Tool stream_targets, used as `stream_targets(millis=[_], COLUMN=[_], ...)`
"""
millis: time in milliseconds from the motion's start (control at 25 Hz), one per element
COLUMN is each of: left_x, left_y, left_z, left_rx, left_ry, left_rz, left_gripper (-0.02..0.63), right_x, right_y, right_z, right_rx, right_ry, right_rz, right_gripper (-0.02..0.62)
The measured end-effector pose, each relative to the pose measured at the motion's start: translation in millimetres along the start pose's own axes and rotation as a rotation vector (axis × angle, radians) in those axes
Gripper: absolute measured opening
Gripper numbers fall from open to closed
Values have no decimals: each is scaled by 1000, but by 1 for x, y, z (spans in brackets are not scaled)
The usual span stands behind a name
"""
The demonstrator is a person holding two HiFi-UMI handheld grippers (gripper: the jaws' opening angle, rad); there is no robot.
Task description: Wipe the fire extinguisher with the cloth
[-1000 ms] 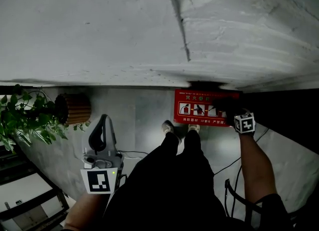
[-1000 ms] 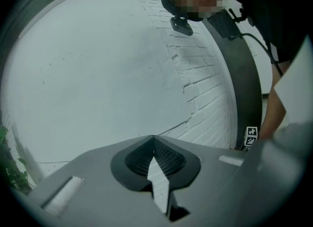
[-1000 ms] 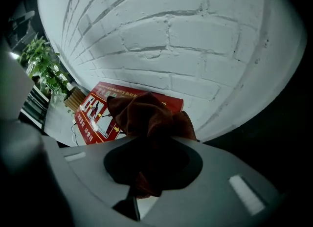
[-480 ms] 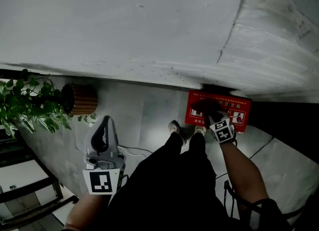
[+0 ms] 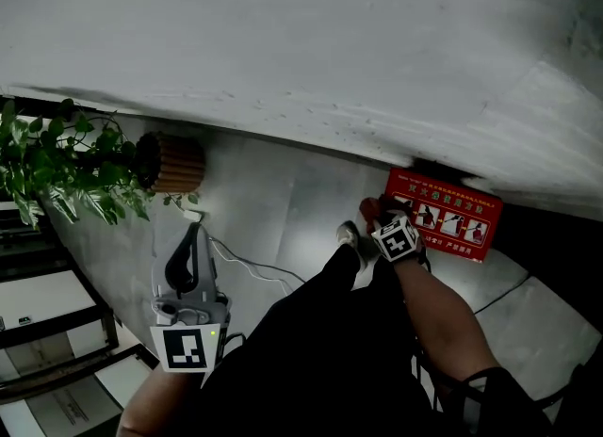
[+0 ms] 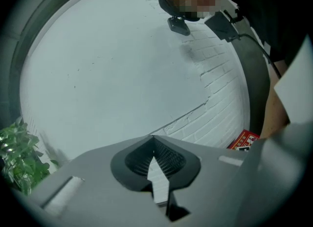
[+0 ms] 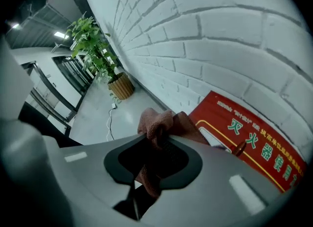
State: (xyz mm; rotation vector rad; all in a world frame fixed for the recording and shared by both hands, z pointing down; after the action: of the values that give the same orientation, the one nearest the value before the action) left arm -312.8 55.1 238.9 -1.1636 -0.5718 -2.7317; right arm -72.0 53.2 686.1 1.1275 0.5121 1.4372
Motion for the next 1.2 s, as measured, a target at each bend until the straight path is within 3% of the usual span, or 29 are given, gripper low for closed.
stream_targets(millis=[240,600,1200], left_x=[3,-16,-58], left_y=[1,21,57], left_z=[-2,9,48], left_rx=[6,49,160], left_ry=[-6,-6,-42], left_rz=[5,93,208], left_gripper=[0,0,0], right_x=[12,35,110], right_y=[-7,-44,-131], right_z=[15,57,152], right_rx=[35,103,281], right_ry=[1,64,297], right_rz=[-26,17,112], right_gripper=[63,63,63])
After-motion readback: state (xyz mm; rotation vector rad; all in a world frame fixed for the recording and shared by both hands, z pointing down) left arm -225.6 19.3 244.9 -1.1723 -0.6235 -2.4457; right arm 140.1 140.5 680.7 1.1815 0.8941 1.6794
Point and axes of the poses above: the fingertips, and each gripper's own axes: y forward along the fingers, z to its right, x out of its underside, the point moved 8 cm from there along -y, backward along the fingers, and after that the axes turned 15 degrees about y, right-handed, at the moved point
